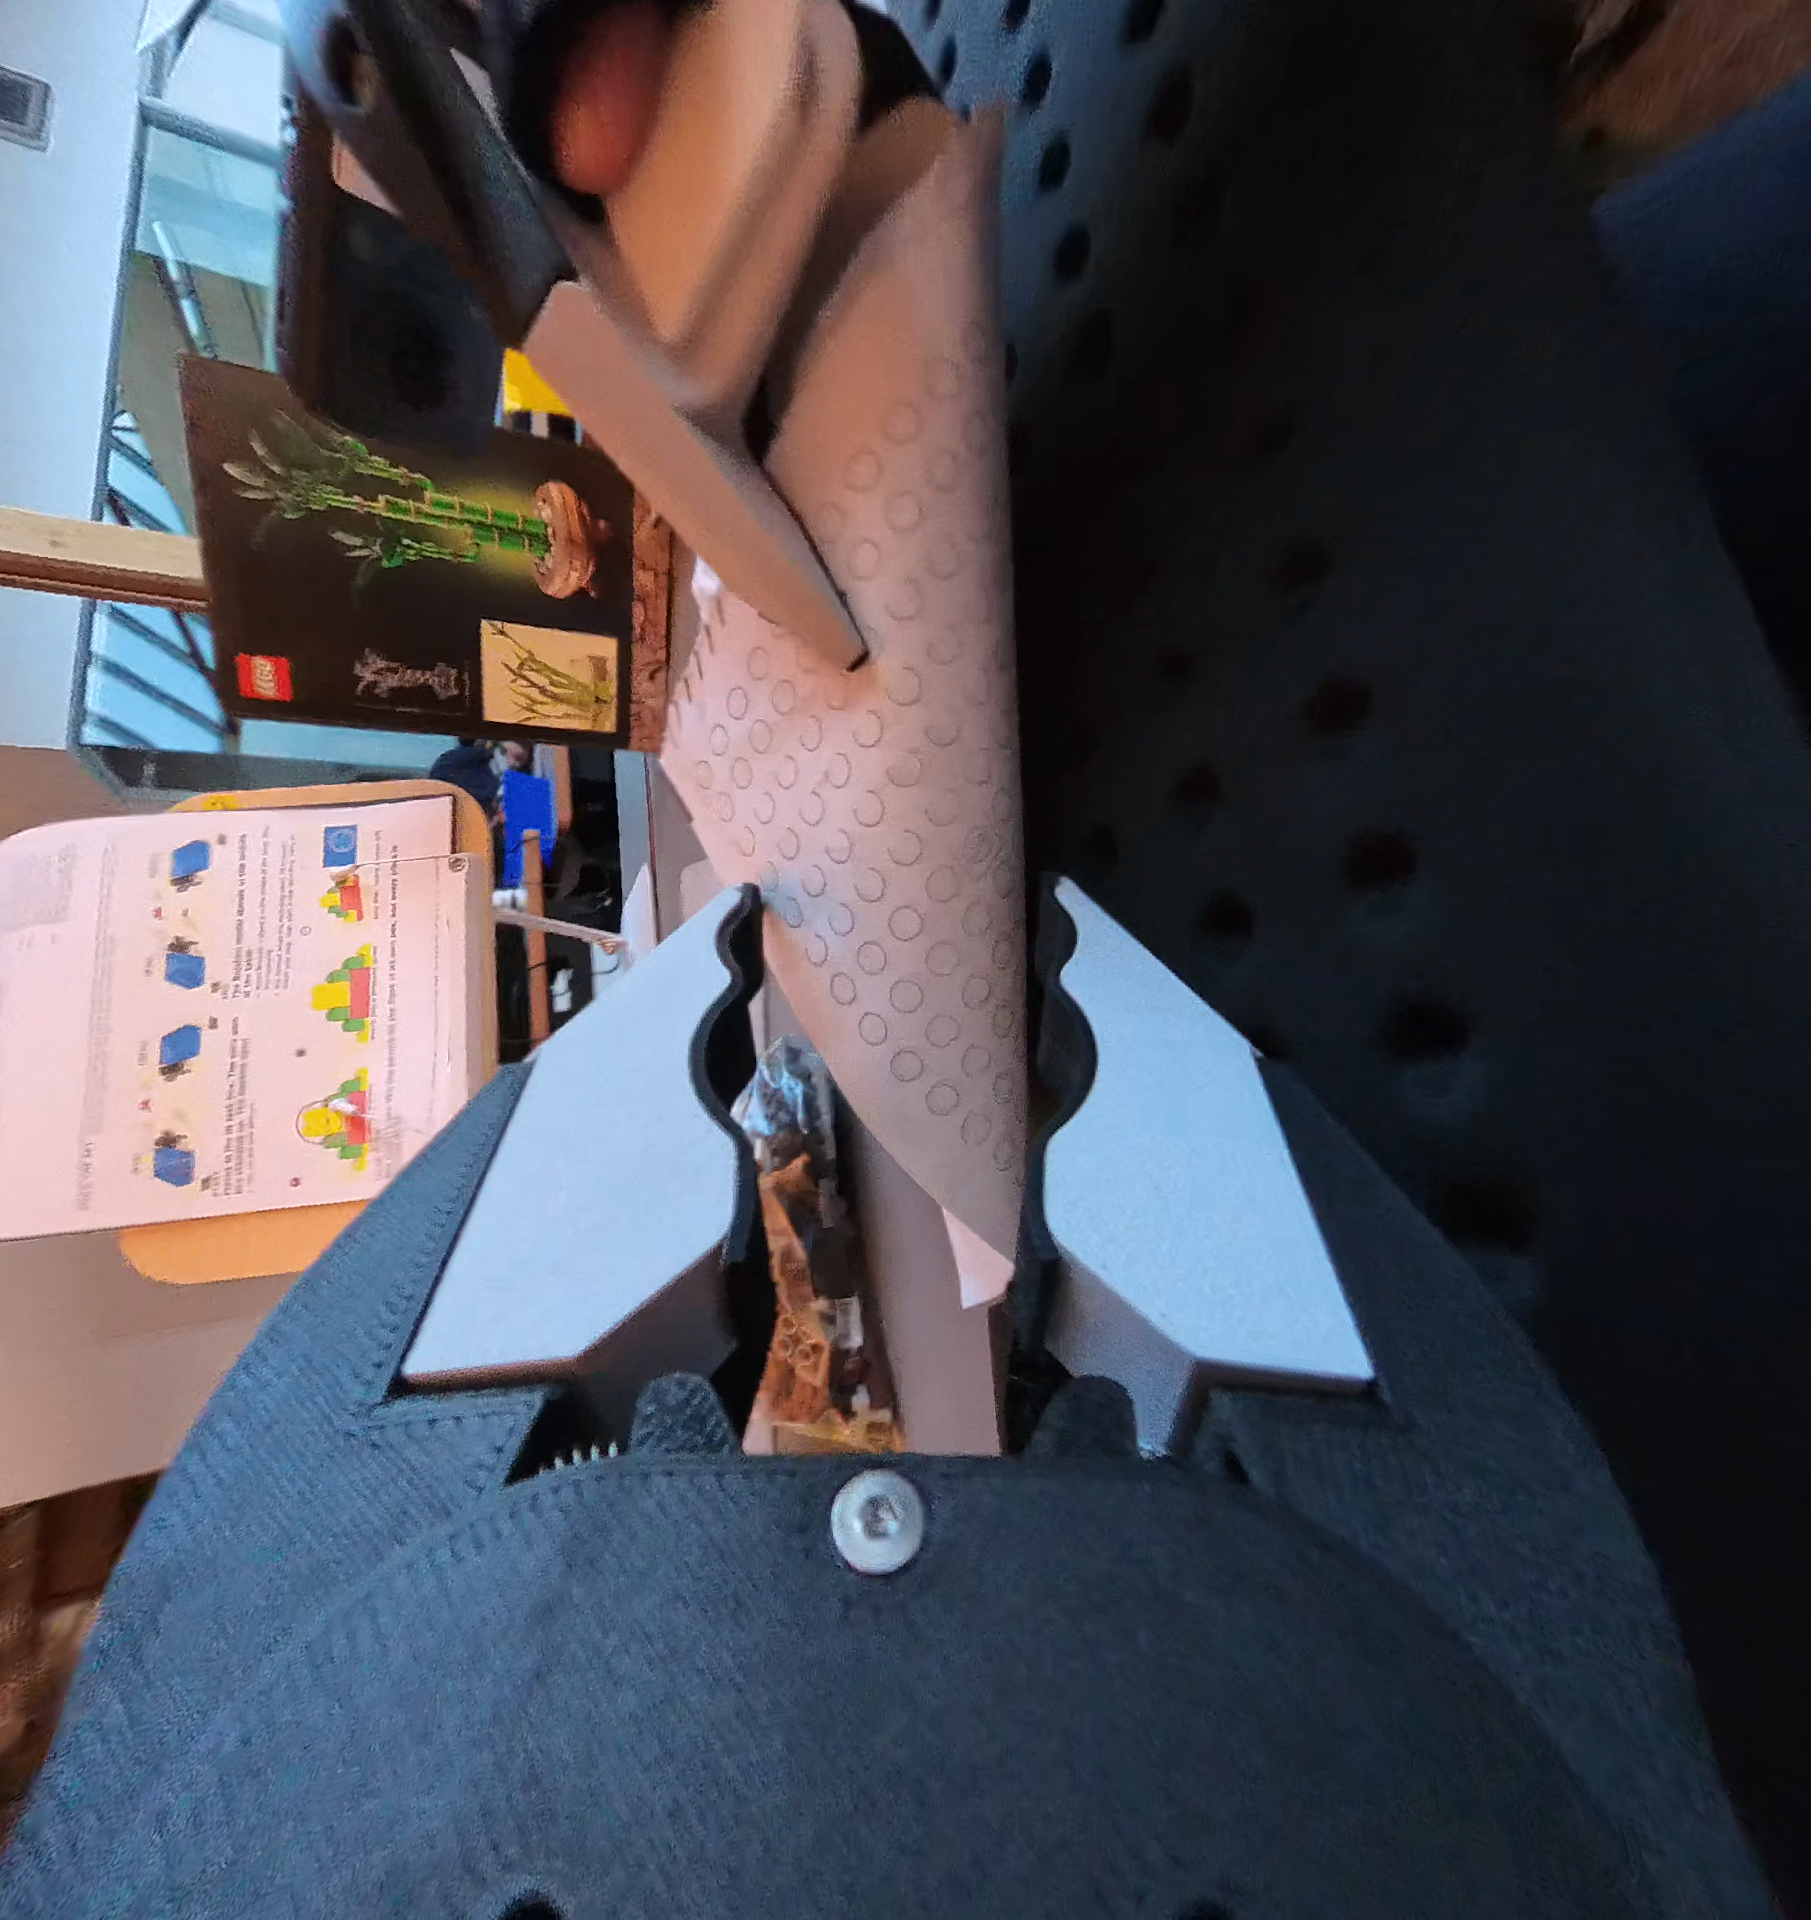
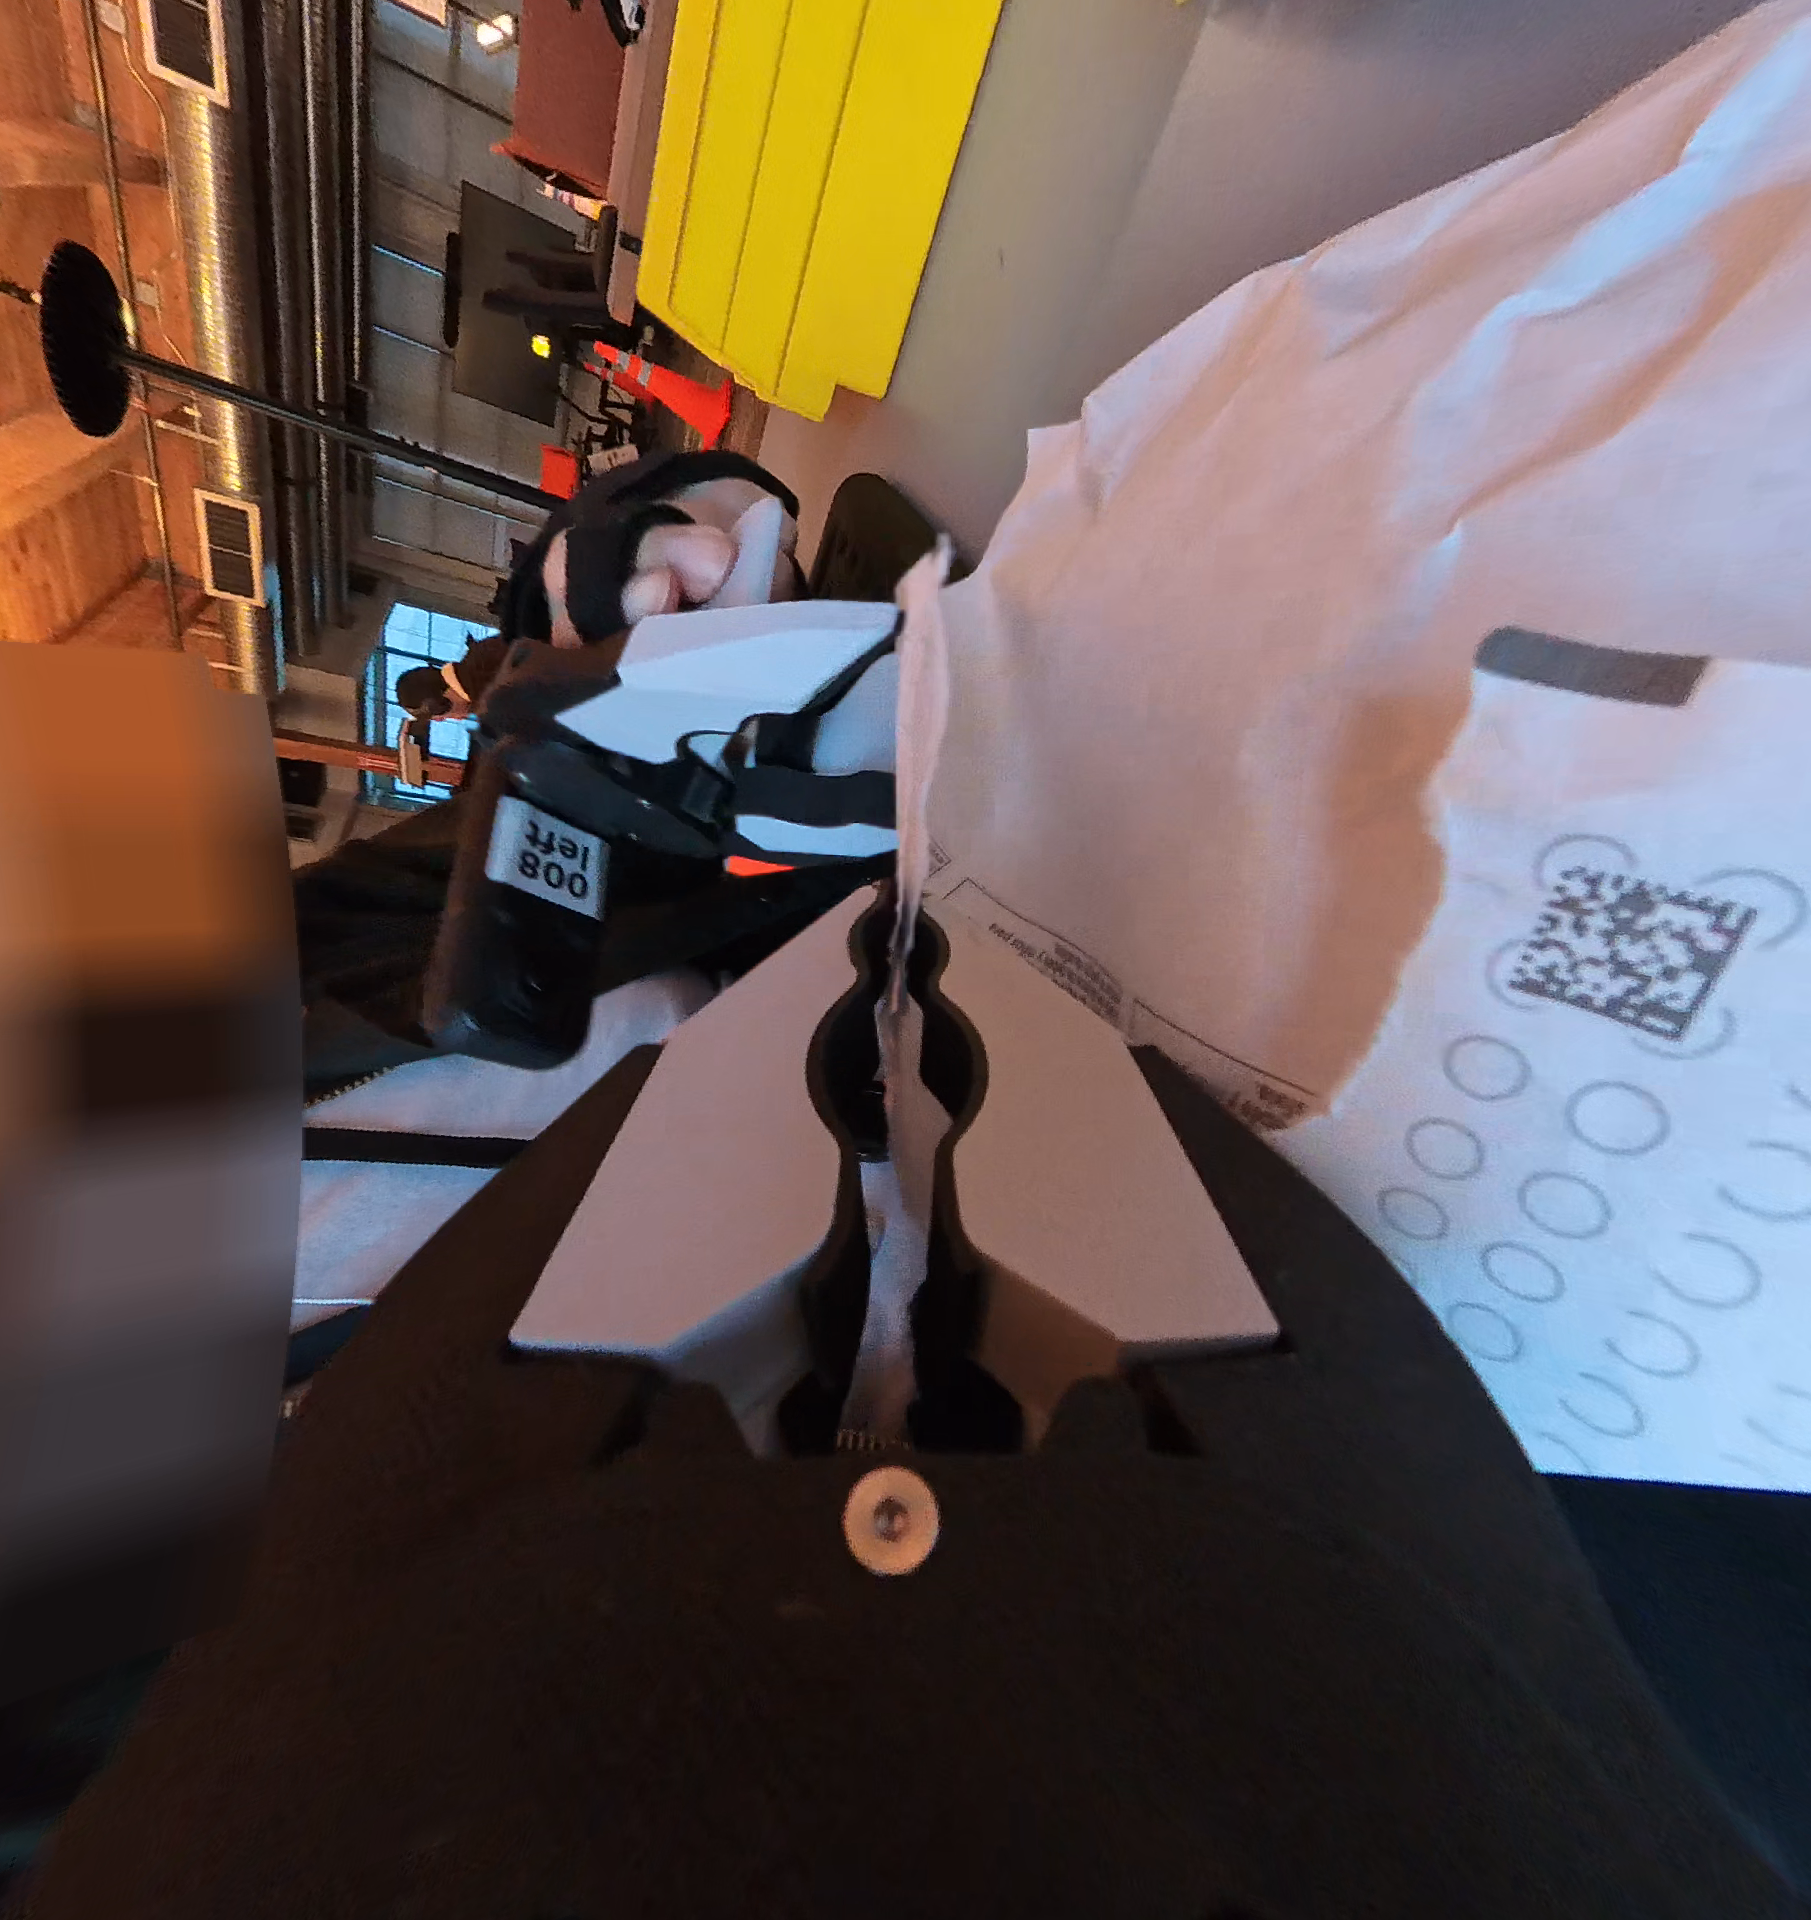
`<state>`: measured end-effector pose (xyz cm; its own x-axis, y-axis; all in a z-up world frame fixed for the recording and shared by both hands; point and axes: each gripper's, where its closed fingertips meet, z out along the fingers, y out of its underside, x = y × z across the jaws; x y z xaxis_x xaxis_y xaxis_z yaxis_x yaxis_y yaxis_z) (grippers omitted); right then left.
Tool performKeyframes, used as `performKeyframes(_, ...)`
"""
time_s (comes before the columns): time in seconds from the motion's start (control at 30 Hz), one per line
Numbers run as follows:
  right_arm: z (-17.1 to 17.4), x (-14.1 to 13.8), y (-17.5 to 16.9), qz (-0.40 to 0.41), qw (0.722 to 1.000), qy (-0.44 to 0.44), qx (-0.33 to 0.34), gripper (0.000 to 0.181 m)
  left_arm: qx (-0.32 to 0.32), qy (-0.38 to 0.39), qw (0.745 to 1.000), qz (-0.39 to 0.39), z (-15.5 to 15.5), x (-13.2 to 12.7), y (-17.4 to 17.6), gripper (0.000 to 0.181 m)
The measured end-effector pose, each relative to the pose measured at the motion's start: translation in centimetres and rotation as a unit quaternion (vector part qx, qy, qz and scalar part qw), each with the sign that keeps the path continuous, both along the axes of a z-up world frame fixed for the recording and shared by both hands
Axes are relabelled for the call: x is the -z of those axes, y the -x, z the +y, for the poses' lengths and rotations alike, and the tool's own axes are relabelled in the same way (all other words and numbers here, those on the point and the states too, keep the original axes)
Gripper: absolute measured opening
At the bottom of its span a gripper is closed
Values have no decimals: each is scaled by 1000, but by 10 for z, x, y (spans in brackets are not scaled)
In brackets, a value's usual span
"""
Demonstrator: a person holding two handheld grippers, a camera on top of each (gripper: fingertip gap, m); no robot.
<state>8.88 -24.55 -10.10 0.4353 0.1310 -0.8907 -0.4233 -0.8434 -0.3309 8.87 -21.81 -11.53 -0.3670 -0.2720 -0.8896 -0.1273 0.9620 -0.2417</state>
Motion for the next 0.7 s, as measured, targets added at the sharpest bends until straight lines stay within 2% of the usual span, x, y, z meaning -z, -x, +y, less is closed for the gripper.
performKeyframes(0.07, 1, -2, 0, 23, 1000, 8, 1, 0, -14, -29, 999, -14, 4, 1, -7, 45)
performKeyframes(0.17, 3, -6, -1, 49, 999, 13, 2, 0, -23, -65, 997, -34, 7, 1, -11, 26)
performKeyframes(0.27, 3, -2, 0, 27, 999, 8, -16, 0, -30, -62, 997, -32, 8, 5, -12, 14)
performKeyframes(0.4, -1, -8, -2, -9, 999, -18, -29, 16, -37, -44, 998, -20, 9, 7, -13, 8)
performKeyframes(0.47, -5, -10, -8, -57, 997, -38, -26, 20, -37, -40, 998, -18, 10, 7, -14, 5)
performKeyframes(0.57, -11, -17, -25, -185, 979, -87, -6, 25, -38, -41, 998, -15, 11, 8, -15, 1)
performKeyframes(0.63, -16, -26, -37, -295, 946, -131, 13, 27, -38, -39, 998, -11, 12, 9, -15, 0)
performKeyframes(0.7, -18, -45, -34, -398, 889, -226, 13, 42, -38, -39, 998, -9, 12, 10, -15, 0)
